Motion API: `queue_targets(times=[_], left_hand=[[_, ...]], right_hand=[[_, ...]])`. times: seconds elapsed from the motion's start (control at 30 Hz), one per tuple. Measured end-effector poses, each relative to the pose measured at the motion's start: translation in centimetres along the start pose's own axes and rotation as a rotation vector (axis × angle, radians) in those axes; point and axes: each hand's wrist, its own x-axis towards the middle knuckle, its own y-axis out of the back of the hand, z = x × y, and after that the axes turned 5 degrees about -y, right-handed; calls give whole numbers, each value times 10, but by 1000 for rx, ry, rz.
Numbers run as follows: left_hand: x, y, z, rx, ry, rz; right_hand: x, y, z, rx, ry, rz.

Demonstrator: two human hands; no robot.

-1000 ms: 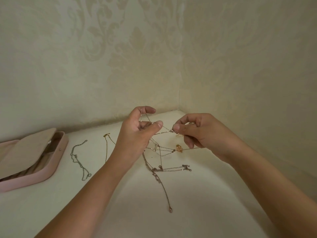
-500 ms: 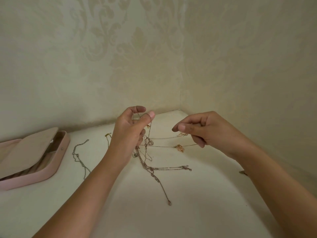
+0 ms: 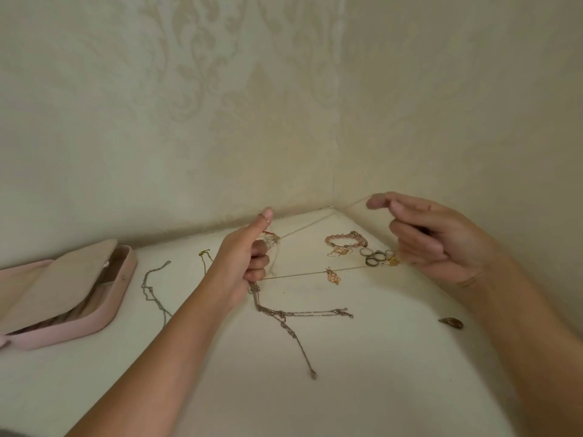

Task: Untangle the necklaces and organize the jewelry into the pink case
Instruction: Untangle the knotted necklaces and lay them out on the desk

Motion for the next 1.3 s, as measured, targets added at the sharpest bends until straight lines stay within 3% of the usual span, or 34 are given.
queue_targets(times=[0.07,0.1,0.17,0.27,0.47,0.73,0.83,0.9,1.0,1.03,1.17,1.3], left_hand=[[1,3,0,-3,22,35],[2,5,0,15,21,67],[4,10,1,29,17,131],[6,18,3,33,-1,183],[11,29,10,20,-49,225],[11,11,-4,215,-62,58],[5,1,-7,242,-93,-9],[4,-2,-6,229,-127,-29],[4,-3,-4,168,-153,-27],[4,-2,-3,144,-158,-32],[6,0,1,76,-157,-61],[5,6,5,-5,-144,-47]], right_hand=[[3,12,2,347,29,-239],[3,19,3,469,60,-247],[4,24,2,484,129,-100],[2,13,0,86,60,266],[2,1,-1,-478,-222,585],[3,5,9,-1392,-833,611],[5,-3,12,-1643,-852,634],[12,-9,21,-1752,-687,623],[28,-30,42,-1415,-190,470],[32,-38,51,-1276,-108,392],[47,-63,83,-1169,-104,216],[55,-68,83,-954,-93,200]])
